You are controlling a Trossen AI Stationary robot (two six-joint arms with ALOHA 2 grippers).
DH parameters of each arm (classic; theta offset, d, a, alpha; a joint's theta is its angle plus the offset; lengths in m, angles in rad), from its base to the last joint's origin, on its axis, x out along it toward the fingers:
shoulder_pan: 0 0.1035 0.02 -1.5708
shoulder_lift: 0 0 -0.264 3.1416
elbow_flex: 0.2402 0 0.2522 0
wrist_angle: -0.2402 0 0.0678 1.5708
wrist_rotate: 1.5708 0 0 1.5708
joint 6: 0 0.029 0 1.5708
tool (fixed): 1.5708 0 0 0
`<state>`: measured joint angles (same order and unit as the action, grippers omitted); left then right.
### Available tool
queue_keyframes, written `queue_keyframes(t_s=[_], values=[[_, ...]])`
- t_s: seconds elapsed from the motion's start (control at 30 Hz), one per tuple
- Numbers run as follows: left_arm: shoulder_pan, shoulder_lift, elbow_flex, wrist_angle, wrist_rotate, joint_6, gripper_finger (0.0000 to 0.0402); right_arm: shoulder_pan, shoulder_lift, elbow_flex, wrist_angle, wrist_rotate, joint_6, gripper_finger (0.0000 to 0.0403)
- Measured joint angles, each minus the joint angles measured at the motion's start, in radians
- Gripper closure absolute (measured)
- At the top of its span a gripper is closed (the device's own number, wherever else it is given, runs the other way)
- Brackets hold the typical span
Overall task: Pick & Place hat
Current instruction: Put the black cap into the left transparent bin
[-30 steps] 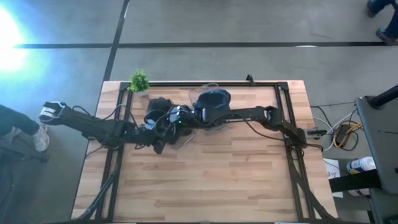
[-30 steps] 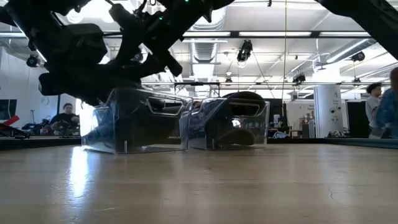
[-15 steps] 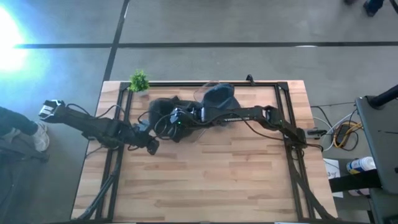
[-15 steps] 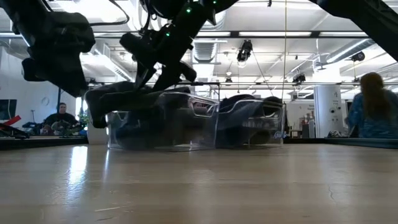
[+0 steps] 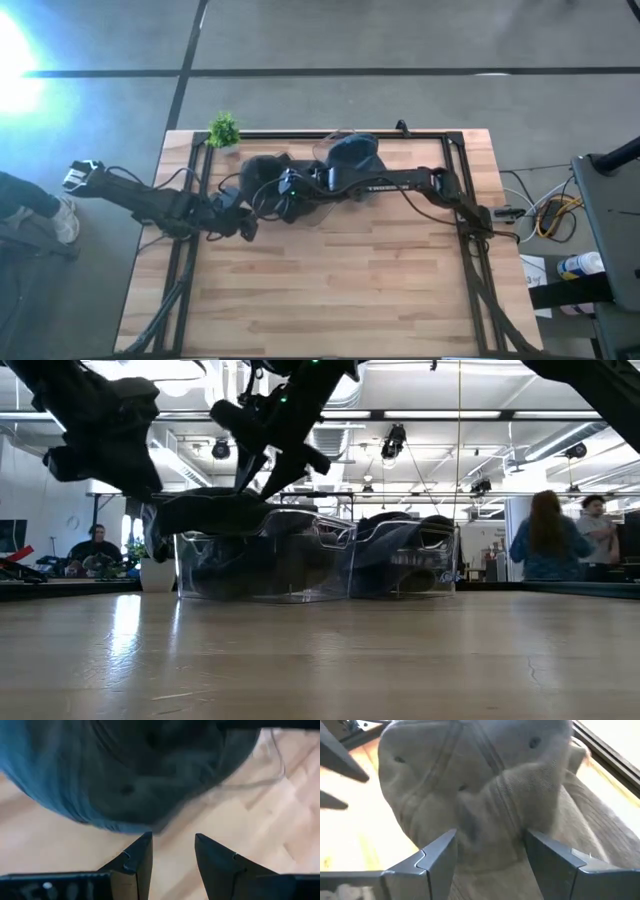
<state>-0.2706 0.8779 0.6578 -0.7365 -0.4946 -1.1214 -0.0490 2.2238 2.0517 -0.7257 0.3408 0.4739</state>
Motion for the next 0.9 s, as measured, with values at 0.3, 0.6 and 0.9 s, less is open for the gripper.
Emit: queue_keyframes(t_s=[0.3,0.6,0.9], values=[[0.006,0.011,0.010,0.019,-0.069,0.050,0.0261,0.000,-0.122,-0.009,-0.254,-0.005,0.139,0.0177],[0.006,0.023,0.010,0.039,-0.069,0.055,0.0261,-0.041,-0.334,-0.359,-0.162,-0.176,0.429,0.0177],[0.006,0.023,0.010,0.041,-0.061,0.059,0.0261,-0.074,-0.468,-0.687,0.254,-0.208,0.600,0.0177]])
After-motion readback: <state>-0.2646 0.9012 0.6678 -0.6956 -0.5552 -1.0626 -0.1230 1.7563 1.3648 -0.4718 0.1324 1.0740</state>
